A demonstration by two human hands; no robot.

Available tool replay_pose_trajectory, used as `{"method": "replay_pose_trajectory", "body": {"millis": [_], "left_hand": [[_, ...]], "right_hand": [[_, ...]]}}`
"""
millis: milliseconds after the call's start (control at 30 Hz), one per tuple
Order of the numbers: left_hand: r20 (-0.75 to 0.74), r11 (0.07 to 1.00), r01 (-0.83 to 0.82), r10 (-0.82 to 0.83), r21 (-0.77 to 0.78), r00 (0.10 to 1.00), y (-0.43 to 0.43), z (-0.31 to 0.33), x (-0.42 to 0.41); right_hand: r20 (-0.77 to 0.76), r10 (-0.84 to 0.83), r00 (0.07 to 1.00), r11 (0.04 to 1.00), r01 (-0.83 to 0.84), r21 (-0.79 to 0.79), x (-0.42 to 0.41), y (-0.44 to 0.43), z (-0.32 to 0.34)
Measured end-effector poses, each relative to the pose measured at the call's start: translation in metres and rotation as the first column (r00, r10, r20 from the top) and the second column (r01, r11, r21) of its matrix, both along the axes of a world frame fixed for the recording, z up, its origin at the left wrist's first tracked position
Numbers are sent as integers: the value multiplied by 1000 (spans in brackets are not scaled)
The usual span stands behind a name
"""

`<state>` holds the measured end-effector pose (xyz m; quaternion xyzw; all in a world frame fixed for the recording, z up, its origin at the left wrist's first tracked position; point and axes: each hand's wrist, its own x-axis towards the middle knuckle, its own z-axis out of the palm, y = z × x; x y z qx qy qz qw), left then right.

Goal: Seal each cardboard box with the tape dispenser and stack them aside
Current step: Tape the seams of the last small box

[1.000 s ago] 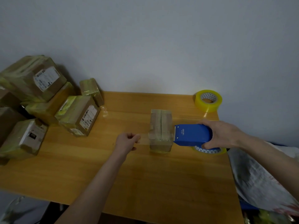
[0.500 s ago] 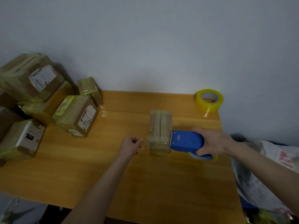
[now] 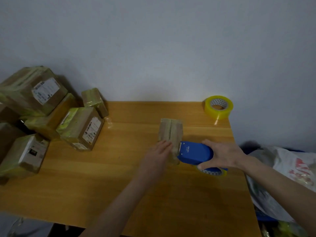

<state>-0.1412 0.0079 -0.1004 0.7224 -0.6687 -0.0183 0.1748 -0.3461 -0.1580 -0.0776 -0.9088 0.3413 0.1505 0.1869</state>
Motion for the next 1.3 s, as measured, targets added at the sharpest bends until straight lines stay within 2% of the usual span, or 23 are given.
{"method": "replay_pose_trajectory", "body": {"millis": [100, 200, 367, 533, 700, 933, 1100, 1233, 1300], "left_hand": [[163, 952, -43, -7, 302, 987, -4, -11, -7], [192, 925, -62, -12, 375, 981, -4, -10, 0], [211, 929, -25, -58, 370, 976, -1, -15, 3], [179, 936, -7, -60, 352, 982, -2, -14, 5], [177, 946, 2, -63, 323, 982, -1, -16, 6], [130, 959, 34, -73, 283, 989, -2, -16, 8], [125, 962, 53, -89, 267, 988, -3, -23, 10], [121, 971, 44, -75, 235, 990, 1, -29, 11], [100, 973, 35, -59, 228, 993, 2, -33, 11]], "right_hand": [[62, 13, 998, 1000, -12, -13, -1, 2, -2], [189, -19, 982, 996, 1, 95, -5, 5, -4], [249, -22, 968, 987, -19, 162, -16, 1, -1], [165, -14, 986, 991, -8, 130, -42, -5, 1], [129, -49, 990, 985, 27, 168, -52, -8, 0], [-122, 17, 992, 995, -4, 103, -13, 1, 2], [-192, 14, 981, 990, 14, 143, 20, 3, 7], [-281, 17, 959, 998, 1, 65, 38, 7, 8], [-270, 7, 963, 995, 21, 100, 36, 6, 3]]}}
